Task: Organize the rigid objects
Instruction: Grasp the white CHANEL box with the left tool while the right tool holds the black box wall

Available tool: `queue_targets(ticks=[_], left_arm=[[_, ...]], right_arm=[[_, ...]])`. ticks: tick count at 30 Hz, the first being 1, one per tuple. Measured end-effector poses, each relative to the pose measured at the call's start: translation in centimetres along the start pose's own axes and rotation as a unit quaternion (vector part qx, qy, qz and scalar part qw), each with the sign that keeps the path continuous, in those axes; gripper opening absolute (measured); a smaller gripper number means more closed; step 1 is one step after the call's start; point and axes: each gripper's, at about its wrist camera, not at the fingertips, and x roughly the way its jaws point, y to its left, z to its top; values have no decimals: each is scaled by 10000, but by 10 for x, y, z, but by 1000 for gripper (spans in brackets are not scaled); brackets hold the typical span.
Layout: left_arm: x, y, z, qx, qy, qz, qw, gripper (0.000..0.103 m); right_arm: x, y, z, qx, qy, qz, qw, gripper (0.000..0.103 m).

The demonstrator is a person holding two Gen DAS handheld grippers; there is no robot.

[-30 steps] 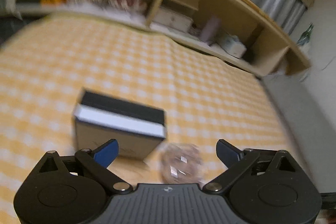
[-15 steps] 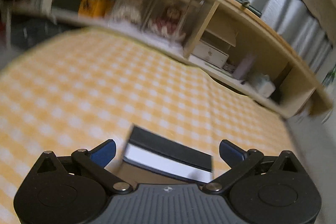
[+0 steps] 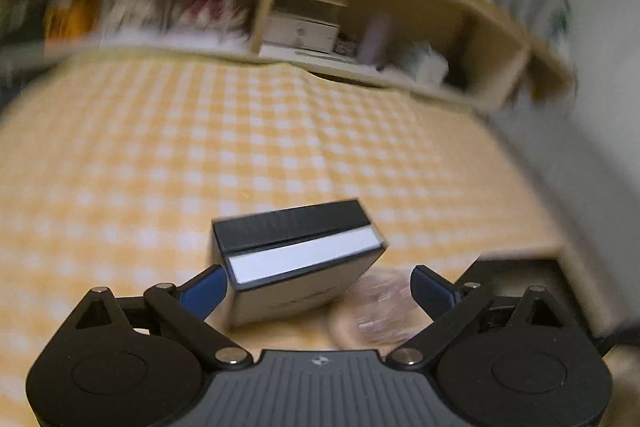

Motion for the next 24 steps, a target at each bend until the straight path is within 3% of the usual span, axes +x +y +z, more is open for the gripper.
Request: queue_targets(ticks=[1,3,5,7,9,10,14,18,21,24], left_arm=[[-1,-9,0,575,-27,231,9981,97],[-2,-25,-1,1663,-113,521,9846,97],[2,-39,-2,2770,-83,654,9586,97],[11,-50,0,3685,72,635,9274,98],[20,-55,5,4151,307,541,9076,98],[26,-57,11,4247,410,514,9030,98],[42,-60,29,4051,737,533,9098,96],[68,-62,42,4007,1214,650,9058,82],[81,-59,45,3673,1559,568,9152,71],[79,-57,44,3522,1502,603,9218,70]], right_arm=[[0,0,0,-5,-1,-3,10000,7],[0,0,0,-30,-1,-15,10000,7],[1,1,-1,-74,-1,-4,10000,7],[1,2,0,-105,-3,41,9999,7],[1,2,0,-137,-1,47,9999,7],[1,2,0,-143,4,52,9999,7],[1,1,0,-82,3,95,9999,6],[3,-1,1,-62,-7,133,9999,6],[4,-1,0,-24,-6,164,9999,6],[5,-1,0,11,6,185,9998,6]])
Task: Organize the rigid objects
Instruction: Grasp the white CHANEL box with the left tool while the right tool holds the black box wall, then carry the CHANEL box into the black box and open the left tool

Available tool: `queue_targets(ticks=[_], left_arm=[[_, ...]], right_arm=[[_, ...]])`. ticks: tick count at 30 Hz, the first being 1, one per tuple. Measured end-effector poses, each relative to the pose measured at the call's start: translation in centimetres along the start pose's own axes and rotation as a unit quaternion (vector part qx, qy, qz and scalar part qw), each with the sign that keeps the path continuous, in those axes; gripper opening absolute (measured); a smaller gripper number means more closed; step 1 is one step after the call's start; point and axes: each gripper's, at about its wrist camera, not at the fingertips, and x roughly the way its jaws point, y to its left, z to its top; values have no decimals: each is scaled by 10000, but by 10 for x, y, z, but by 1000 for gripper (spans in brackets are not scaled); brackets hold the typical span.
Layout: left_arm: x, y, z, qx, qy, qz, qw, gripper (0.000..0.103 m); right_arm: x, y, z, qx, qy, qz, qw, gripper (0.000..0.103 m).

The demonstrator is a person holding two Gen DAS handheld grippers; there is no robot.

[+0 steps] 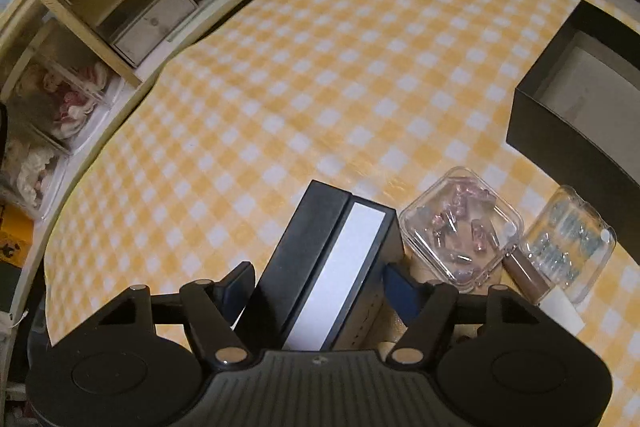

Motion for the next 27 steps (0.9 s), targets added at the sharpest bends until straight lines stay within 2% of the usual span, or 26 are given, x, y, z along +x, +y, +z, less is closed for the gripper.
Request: queue_targets(ticks=[2,5,8,12,15,18,21,24,27], left_arm=[[-6,1,-5,-229,-69,122,9996,66],[-20,11,-13,-908,-315,387,9946,58],[-40,25,-22,-1824,-531,388,9810,56],[-69,32,-26,-2548,-838,280,9630,56],[-89,34,-25,-2856,-1042,158,9525,55],[-108,26,-21,-2963,-1179,24,9478,54],[-124,8,-11,-2905,-1291,-255,9478,54],[-130,-12,6,-2573,-1437,-532,9541,54],[-137,-45,30,-1855,-1674,-657,9660,54]], right_arm=[[0,0,0,-3,-1,-1,10000,6],[-1,0,0,-1,2,-2,10000,5],[0,0,0,10,6,-4,10000,4],[0,0,0,25,18,8,10000,3],[0,0,0,34,15,14,10000,3],[0,0,0,30,12,10,10000,3],[0,0,0,37,14,19,10000,3],[0,1,0,34,14,16,10000,3],[0,1,0,39,10,26,10000,3]])
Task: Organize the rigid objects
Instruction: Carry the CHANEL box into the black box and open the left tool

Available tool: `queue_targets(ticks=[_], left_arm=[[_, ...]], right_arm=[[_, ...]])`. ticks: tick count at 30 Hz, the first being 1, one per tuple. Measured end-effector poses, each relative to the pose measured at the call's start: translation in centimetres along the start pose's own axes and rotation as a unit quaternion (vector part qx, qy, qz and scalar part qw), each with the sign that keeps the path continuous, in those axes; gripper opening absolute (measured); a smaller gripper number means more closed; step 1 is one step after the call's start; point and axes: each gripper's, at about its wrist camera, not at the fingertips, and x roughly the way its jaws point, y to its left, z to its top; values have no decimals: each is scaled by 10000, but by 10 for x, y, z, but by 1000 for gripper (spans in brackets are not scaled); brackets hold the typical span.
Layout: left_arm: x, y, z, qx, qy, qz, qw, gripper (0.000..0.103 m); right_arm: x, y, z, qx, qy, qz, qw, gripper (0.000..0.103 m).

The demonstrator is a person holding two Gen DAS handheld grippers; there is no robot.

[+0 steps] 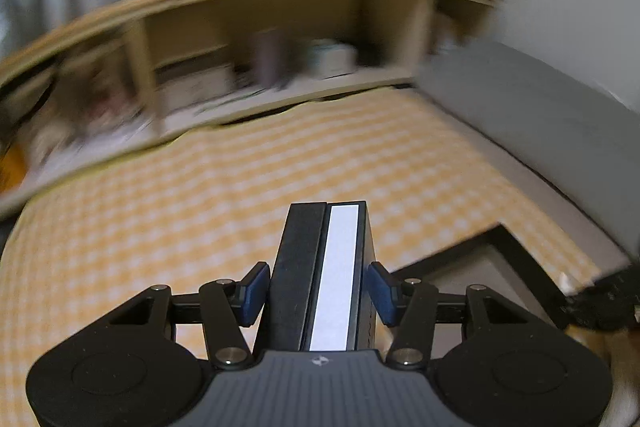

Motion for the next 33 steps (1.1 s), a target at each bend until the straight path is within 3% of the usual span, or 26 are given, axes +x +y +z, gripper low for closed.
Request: queue_targets(ticks=[3,7,12,18,21,23,26,31,32,33], left_arm=[[11,-36,6,642,12,-235,9977,54],[28,-89,9,1512,47,-490,9873,54],[57,-135,9,2193,147,-775,9725,54],[88,-172,-7,3047,34,-994,9473,54],[104,-176,-16,3147,110,-1092,9428,55],[109,-174,-21,3092,121,-1053,9451,57],[106,-168,-25,2872,71,-735,9550,84],[83,-136,-29,1754,44,-700,9820,85],[80,-130,-31,1489,149,-720,9861,82],[77,-125,-33,1282,231,-752,9886,73]], right_arm=[[0,0,0,1,-1,0,10000,3],[0,0,0,9,-1,16,10000,3],[0,2,-3,-5,-14,41,10000,4],[-1,3,-4,-14,-15,63,10000,4],[-1,0,-4,4,-14,94,10000,4],[-1,0,-4,8,-14,100,9999,4],[-1,0,-4,11,-9,113,9999,4],[-1,-1,-4,11,-5,114,9999,4],[-1,-1,-4,10,-1,115,9999,4],[-1,-1,-4,4,-1,114,9999,4]])
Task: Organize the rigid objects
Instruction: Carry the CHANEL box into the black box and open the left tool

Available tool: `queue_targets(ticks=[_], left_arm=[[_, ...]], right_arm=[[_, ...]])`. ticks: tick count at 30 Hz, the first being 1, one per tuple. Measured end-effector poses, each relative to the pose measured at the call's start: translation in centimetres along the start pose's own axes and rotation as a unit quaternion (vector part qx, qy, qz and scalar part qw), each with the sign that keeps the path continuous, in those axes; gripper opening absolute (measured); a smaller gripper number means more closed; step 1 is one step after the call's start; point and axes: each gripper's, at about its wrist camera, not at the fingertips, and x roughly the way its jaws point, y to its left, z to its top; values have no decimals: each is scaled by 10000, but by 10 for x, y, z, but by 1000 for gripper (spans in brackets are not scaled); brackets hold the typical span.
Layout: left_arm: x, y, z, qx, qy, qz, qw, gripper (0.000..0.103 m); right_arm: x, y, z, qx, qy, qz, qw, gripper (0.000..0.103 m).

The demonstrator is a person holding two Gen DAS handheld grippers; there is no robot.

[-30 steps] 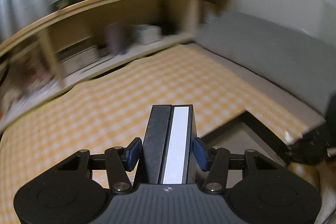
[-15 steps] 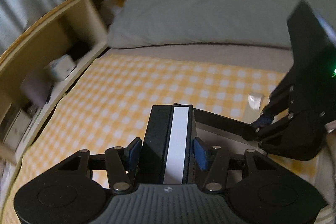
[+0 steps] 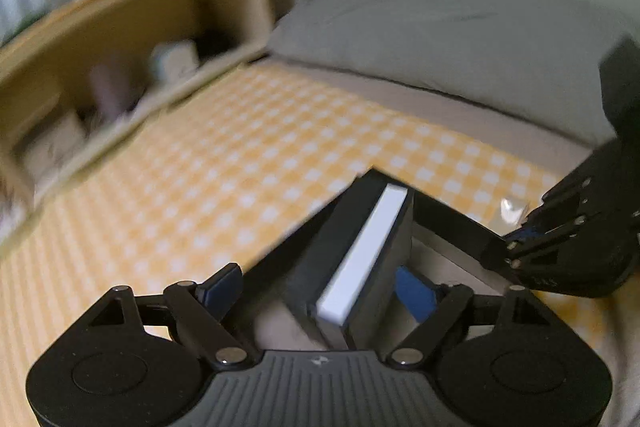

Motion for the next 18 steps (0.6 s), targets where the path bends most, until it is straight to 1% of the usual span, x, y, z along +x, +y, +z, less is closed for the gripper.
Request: queue_targets(ticks=[1,2,3,4,5,6,7,8,9,10,11,12,15,18], left_arm=[[-4,4,-5,-257,72,-79,9996,66],[-6,5,-9,-466,125,-172,9987,56],[-8,7,-13,-660,166,-285,9973,51],[-7,7,-17,-800,208,-370,9959,50],[-5,5,-19,-857,286,-405,9951,47],[-2,1,-22,-831,352,-387,9952,43],[3,-4,-24,-776,402,-360,9955,41],[8,-7,-24,-736,466,-307,9957,36],[15,-10,-25,-733,547,-246,9955,29],[20,-11,-26,-751,582,-215,9952,26],[24,-10,-27,-766,594,-164,9952,19],[30,-10,-27,-759,584,-45,9954,17],[37,-6,-27,-831,457,120,9954,16],[43,-2,-23,-919,397,162,9948,16]], right_arm=[[0,0,0,9,-2,3,10000,4],[0,0,0,7,-2,3,10000,4],[0,0,0,2,-14,-19,10000,4],[0,0,0,-4,-10,-17,10000,4],[0,1,0,-10,-7,-17,10000,4],[-1,2,0,-17,-3,-18,10000,4],[-1,1,0,-21,2,-18,10000,4],[-1,1,0,-25,4,-17,10000,4],[-1,1,0,-25,3,-11,10000,4],[0,0,-1,-10,1,9,10000,4],[-1,-2,-1,15,-7,39,10000,4],[-1,-2,-1,28,-12,58,10000,4],[-1,-3,-1,-71,-29,16,10000,4],[-1,1,-2,-258,-54,-56,9996,4]])
